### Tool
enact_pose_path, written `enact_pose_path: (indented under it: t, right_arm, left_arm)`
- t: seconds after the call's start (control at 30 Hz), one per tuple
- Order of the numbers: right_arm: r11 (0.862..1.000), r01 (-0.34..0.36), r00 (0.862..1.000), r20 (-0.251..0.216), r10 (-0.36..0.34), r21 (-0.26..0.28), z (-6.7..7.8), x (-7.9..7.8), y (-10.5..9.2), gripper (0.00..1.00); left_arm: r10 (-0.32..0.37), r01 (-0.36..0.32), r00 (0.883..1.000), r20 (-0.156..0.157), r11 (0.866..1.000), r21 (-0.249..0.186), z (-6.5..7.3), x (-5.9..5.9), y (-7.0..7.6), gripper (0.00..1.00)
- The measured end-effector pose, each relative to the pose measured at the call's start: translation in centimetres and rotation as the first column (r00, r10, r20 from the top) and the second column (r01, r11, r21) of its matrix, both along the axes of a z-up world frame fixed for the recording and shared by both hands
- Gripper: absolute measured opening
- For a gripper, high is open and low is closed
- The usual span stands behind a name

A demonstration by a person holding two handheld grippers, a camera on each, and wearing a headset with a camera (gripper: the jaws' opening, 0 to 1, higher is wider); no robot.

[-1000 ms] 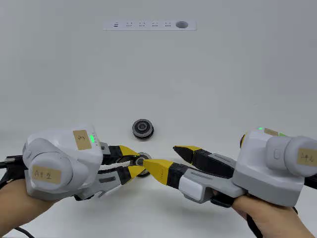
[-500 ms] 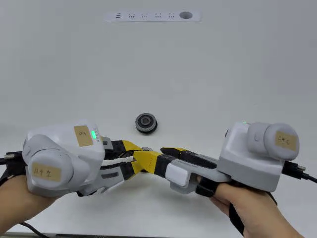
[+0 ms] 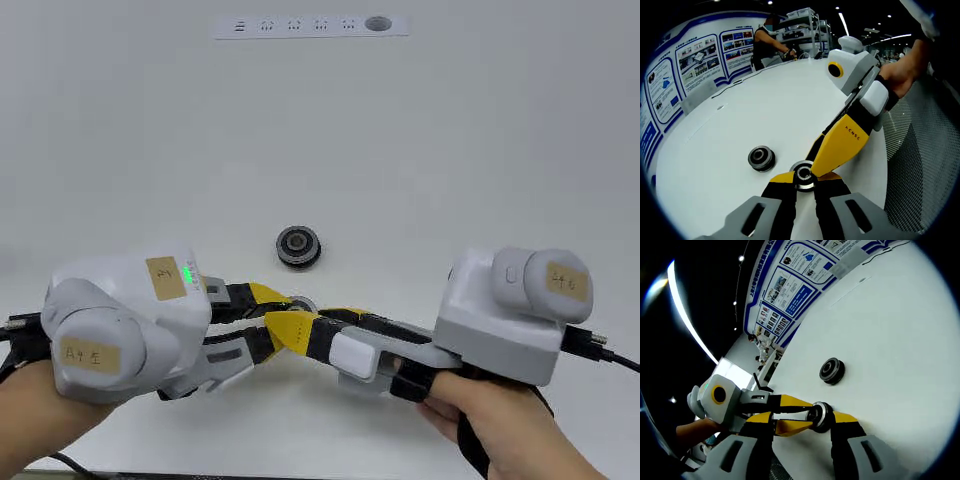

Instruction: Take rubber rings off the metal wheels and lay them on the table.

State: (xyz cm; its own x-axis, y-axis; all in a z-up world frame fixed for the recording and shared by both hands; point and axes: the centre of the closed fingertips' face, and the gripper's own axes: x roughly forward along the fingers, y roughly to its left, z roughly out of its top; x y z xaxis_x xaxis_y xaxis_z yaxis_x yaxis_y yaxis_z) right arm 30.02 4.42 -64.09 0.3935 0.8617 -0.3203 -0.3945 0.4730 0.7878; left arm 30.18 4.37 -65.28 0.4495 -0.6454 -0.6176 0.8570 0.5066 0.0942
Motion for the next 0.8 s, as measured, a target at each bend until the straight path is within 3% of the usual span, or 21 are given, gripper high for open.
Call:
enact_pose_path:
  t: [0.37,0.4,0.53,0.8]
  right_arm:
    - [0.999,-0.022,0.999,-0.023,0.021,-0.027,-0.53,-0.49,0.08,0.47]
    - [0.999,-0.015,1.000,-0.005,0.015,-0.028,-0.45,-0.37,0.06,0.47]
    - [1.000,-0.004,0.999,-0.035,0.003,-0.005,-0.37,-0.38,-0.07,0.48]
    - [1.000,-0.001,0.999,-0.043,0.002,0.015,-0.23,-0.48,-0.23,0.44]
  left_arm:
    - [-0.005,0.005,1.000,0.002,1.000,0.006,-0.02,-0.04,0.00,0.13]
    - [-0.005,0.005,1.000,0.002,1.000,0.005,-0.02,-0.04,0.02,0.13]
    - [-0.005,0.005,1.000,0.002,1.000,0.007,-0.03,-0.04,0.01,0.13]
    - [-0.005,0.005,1.000,0.003,1.000,0.005,-0.03,0.00,0.01,0.13]
